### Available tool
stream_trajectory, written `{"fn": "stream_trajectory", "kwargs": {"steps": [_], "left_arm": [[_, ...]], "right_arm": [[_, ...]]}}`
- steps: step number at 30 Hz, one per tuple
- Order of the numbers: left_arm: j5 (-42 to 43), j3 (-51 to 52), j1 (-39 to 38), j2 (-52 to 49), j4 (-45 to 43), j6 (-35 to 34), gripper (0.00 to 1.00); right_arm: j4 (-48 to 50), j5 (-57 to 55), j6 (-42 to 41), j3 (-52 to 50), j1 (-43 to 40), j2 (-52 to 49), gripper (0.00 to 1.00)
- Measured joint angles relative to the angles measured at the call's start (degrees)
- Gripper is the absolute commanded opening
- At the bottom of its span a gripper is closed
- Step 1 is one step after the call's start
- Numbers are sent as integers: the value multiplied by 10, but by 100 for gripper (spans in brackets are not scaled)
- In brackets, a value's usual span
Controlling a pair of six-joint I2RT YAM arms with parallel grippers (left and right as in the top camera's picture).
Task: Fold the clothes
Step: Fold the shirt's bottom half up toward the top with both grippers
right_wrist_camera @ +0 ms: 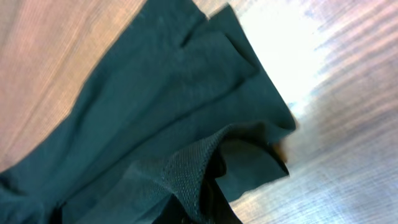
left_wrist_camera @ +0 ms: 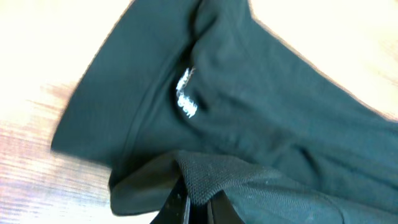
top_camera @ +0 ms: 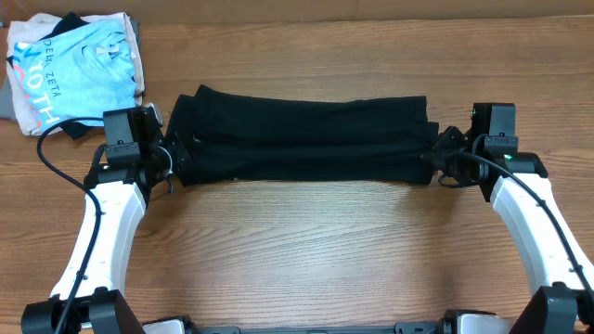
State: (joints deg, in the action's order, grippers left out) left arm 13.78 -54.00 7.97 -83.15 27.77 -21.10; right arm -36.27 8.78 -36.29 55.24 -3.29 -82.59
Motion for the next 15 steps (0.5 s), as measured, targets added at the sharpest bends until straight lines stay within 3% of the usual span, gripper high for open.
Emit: {"fn": "stream_trajectory", "kwargs": {"steps": [10, 12, 14, 15], "left_arm": [[2, -1, -17, -62, -135, -12, 16], [2, -1, -27, -87, -162, -14, 23], [1, 0, -35, -107, -188, -16, 43], [0, -1, -39, -118, -202, -19, 49]], "right_arm": [[94, 3, 3, 0, 0, -61, 4], [115, 3, 3, 0, 0, -64, 4], [137, 2, 3, 0, 1, -67, 5], [148, 2, 3, 0, 1, -68, 18]]}}
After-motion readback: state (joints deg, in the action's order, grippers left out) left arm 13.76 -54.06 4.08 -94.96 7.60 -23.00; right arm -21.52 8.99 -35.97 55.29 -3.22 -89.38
